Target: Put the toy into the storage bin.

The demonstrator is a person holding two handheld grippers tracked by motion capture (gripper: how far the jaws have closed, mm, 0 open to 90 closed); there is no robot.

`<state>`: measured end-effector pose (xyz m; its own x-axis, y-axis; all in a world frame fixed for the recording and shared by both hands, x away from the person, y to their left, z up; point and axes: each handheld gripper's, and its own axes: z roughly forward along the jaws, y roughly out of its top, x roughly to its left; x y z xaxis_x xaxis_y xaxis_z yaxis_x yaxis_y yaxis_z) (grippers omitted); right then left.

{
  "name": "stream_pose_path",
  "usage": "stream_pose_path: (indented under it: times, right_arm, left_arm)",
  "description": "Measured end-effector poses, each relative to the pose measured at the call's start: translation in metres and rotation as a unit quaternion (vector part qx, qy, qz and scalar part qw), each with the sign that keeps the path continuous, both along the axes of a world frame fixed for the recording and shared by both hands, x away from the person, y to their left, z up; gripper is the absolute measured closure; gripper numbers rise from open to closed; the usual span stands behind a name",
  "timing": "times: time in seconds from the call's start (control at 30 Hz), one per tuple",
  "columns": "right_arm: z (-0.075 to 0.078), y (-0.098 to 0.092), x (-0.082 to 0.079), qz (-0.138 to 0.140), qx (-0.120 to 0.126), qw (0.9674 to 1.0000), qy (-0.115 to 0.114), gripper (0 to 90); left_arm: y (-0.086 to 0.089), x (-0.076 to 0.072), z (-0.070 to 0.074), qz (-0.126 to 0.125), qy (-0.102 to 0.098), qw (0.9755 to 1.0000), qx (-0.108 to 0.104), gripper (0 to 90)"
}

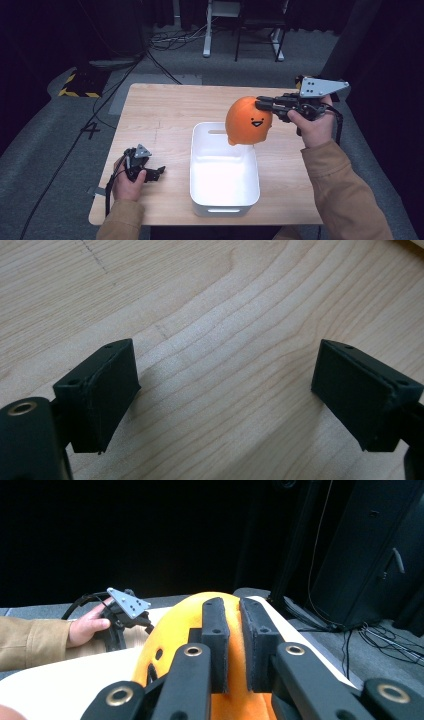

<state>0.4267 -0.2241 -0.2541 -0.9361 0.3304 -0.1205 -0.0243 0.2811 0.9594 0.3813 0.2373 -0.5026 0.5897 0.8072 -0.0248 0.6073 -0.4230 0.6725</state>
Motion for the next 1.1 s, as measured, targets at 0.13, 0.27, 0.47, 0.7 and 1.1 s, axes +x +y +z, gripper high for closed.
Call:
stream_pose_path:
  times: [0.13, 0.27, 0.47, 0.7, 1.1]
  right_arm:
    - [-0.002, 0.011, 0.002, 0.005, 0.0, 1.0, 0.004, 82.5]
    - [-0.005, 0.02, 0.005, 0.009, 0.0, 0.9999, 0.006, 82.5]
    - [-0.011, 0.034, 0.007, 0.012, -0.007, 0.9999, 0.009, 82.5]
    - [-0.019, 0.049, 0.01, 0.017, -0.015, 0.9997, 0.014, 82.5]
    - [-0.04, 0.071, 0.014, 0.022, -0.031, 0.9988, 0.03, 82.4]
  left_arm:
    - [0.0, 0.0, 0.0, 0.0, 0.0, 1.0, 0.0, 11.9]
    - [0.0, 0.0, 0.0, 0.0, 0.0, 1.0, 0.0, 11.9]
    - [0.0, 0.0, 0.0, 0.0, 0.0, 1.0, 0.0, 11.9]
    - [0.0, 0.0, 0.0, 0.0, 0.001, 1.0, 0.0, 11.9]
    - [0.0, 0.0, 0.0, 0.0, 0.0, 1.0, 0.0, 11.9]
